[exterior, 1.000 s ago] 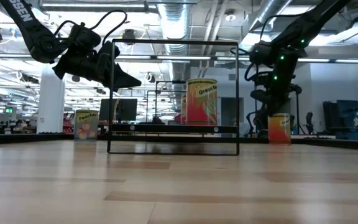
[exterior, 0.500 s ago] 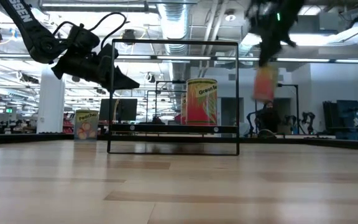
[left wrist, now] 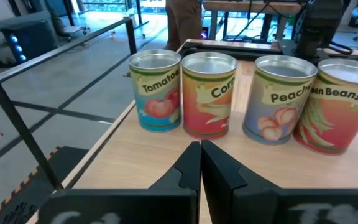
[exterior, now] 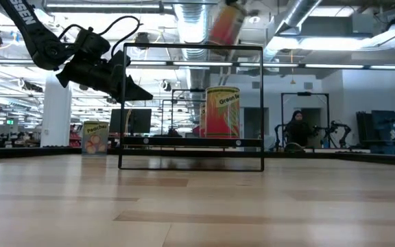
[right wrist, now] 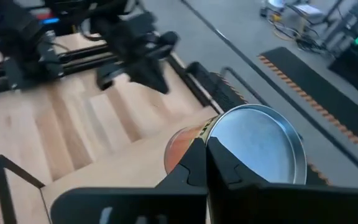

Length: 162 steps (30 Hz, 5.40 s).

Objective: Pick and place cans onto a shelf
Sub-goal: Align the canned green peas with the other canned green peas on the shelf, then align the canned tomatoes with the other canned tomatoes on the shelf

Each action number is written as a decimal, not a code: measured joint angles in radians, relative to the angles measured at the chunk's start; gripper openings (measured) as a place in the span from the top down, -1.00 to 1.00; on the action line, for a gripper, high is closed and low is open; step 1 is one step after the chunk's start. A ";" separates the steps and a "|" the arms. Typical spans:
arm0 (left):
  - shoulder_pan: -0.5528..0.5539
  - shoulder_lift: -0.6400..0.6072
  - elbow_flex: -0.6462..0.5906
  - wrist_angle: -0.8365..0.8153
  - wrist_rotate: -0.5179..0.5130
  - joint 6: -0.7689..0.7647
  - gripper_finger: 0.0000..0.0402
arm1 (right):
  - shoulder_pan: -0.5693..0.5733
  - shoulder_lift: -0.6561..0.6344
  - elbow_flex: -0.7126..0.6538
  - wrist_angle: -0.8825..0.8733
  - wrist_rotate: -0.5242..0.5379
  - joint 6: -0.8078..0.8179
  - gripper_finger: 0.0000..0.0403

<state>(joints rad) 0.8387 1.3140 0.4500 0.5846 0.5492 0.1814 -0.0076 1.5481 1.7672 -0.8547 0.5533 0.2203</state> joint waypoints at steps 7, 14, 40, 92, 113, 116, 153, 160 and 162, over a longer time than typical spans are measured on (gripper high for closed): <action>0.000 0.000 0.000 -0.018 -0.016 0.010 1.00 | 0.028 0.225 0.193 -0.024 -0.051 -0.060 0.97; 0.000 0.000 0.000 -0.037 -0.038 0.033 1.00 | 0.027 0.397 0.301 -0.090 -0.211 -0.119 0.96; 0.000 0.000 0.000 -0.050 -0.038 0.036 1.00 | 0.018 0.598 0.319 -0.104 -0.318 -0.126 0.97; 0.000 0.000 0.000 -0.053 -0.038 0.036 1.00 | 0.012 0.601 0.264 -0.070 -0.316 -0.052 0.97; 0.000 0.001 0.000 -0.055 -0.038 0.036 1.00 | 0.014 0.601 0.263 -0.088 -0.369 -0.042 0.76; 0.000 0.000 0.000 -0.055 -0.038 0.036 1.00 | 0.014 0.601 0.263 -0.087 -0.369 -0.044 0.72; 0.000 0.001 0.000 -0.056 -0.037 0.037 1.00 | 0.015 0.598 0.288 -0.148 -0.344 -0.091 0.41; 0.000 0.001 0.000 -0.056 -0.038 0.044 1.00 | 0.029 0.543 0.291 -0.165 -0.343 -0.140 0.23; 0.000 0.001 0.000 -0.055 -0.037 0.044 1.00 | 0.035 0.514 0.291 -0.182 -0.342 -0.146 0.23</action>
<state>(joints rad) 0.8387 1.3148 0.4496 0.5297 0.5117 0.2256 0.0277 2.0621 2.0586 -1.0370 0.2115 0.0742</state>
